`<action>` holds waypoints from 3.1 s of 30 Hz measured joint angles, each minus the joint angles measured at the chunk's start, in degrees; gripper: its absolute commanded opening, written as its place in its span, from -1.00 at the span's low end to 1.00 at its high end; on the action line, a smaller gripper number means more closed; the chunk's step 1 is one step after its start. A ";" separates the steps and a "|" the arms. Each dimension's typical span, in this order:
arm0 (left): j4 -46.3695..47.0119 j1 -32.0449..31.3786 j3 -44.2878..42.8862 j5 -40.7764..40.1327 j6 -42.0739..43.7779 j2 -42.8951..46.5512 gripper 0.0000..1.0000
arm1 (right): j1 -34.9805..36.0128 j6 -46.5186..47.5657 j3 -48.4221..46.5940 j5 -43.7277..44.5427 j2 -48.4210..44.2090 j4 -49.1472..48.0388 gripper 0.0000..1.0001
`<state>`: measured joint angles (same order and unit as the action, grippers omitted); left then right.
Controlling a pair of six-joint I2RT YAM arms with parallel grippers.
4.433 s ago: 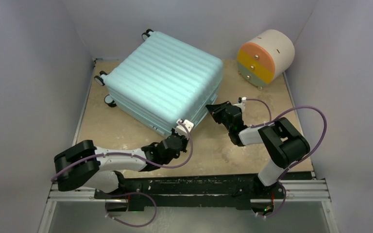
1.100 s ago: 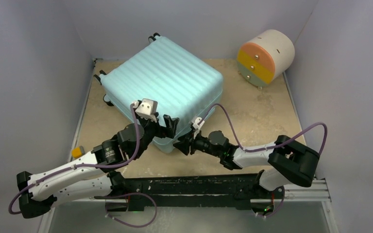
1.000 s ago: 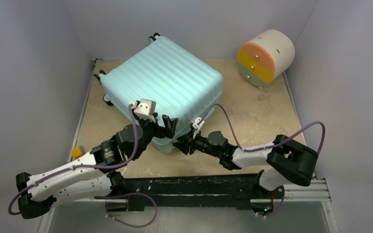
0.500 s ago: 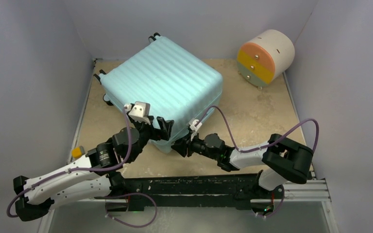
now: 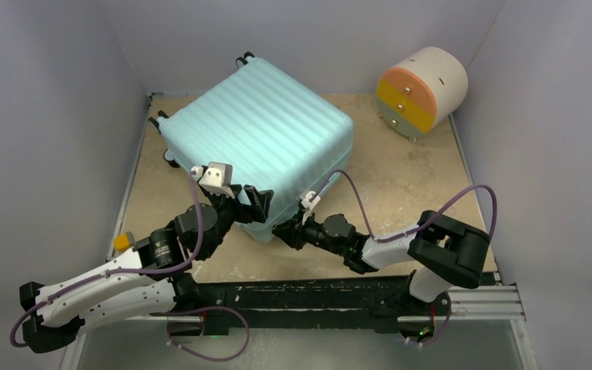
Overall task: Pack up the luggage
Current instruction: Zip the luggage at the center of the board.
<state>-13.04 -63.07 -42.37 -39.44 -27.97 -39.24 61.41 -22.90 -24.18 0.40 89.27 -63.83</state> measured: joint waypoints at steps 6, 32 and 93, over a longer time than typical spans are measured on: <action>-0.04 0.00 0.00 0.00 -0.04 0.22 0.78 | 0.09 -1.20 0.00 -0.37 0.46 -0.81 -0.93; -0.44 0.00 0.11 -0.02 -0.52 0.35 0.78 | -10.60 -12.24 5.92 -23.23 5.99 -20.61 -0.14; -0.83 0.00 0.50 -0.66 -0.63 0.85 0.78 | 4.15 3.30 1.42 12.07 -14.99 18.43 0.16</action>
<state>-13.87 -63.07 -41.87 -40.10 -28.60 -38.39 65.56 -19.59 -22.76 12.47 74.28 -45.41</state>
